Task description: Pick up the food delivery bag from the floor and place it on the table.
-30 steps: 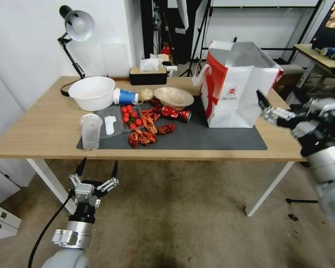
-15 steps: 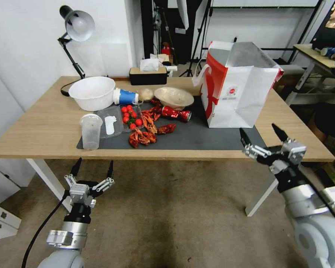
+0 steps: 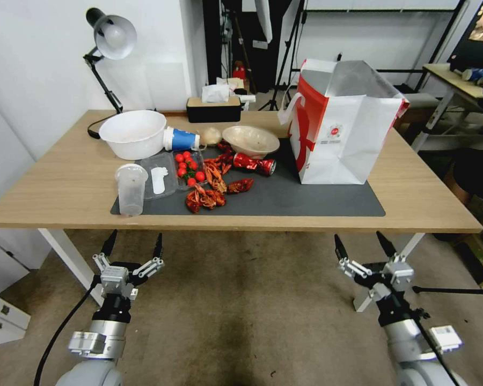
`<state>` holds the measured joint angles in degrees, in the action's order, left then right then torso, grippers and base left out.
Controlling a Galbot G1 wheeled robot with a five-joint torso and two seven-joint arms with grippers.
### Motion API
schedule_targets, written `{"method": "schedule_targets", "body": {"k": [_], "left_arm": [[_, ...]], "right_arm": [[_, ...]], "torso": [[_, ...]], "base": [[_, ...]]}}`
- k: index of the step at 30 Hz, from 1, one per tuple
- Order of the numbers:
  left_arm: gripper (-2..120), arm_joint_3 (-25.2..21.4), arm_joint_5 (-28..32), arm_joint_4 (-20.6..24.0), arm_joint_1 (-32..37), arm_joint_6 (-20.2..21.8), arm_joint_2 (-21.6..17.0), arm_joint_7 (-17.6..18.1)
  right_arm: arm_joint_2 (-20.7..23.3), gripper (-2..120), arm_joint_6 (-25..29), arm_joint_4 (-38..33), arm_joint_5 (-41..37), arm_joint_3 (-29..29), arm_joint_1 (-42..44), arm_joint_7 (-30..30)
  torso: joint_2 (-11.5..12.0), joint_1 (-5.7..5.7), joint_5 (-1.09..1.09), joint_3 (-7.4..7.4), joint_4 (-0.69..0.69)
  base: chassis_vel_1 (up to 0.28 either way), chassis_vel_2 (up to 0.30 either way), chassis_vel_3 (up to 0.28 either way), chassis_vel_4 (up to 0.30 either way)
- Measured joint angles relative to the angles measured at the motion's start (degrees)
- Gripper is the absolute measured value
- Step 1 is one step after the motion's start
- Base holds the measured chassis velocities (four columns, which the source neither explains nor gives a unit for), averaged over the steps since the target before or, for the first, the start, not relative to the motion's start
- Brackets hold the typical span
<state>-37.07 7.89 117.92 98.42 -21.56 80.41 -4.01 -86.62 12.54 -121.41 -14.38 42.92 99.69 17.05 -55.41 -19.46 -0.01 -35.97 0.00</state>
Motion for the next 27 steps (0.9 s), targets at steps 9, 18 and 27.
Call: {"method": "schedule_targets", "body": {"k": [9,18,27], "left_arm": [[100,0.12,-0.19,-0.98,0.01,-0.47,0.29,-0.92],[100,-0.11,-0.59,-1.25,0.01,-0.93,0.29,-1.22],[100,-0.14,-0.61,-1.26,-0.02,-0.96,0.31,-1.26]], "right_arm": [[-1.25,100,2.28,1.77,0.51,-0.16,0.02,0.24],[-1.82,100,3.00,2.55,0.72,-0.28,-0.34,0.10],[-1.76,100,2.96,2.54,0.69,-0.29,-0.39,0.03]], "torso": [[0.01,-0.01,0.00,0.00,0.00],[0.01,-0.01,0.01,0.00,0.00],[0.01,-0.01,0.00,0.00,0.00]], "base": [[0.000,0.000,0.000,0.000],[0.000,0.000,0.000,0.000],[0.000,0.000,0.000,0.000]]}}
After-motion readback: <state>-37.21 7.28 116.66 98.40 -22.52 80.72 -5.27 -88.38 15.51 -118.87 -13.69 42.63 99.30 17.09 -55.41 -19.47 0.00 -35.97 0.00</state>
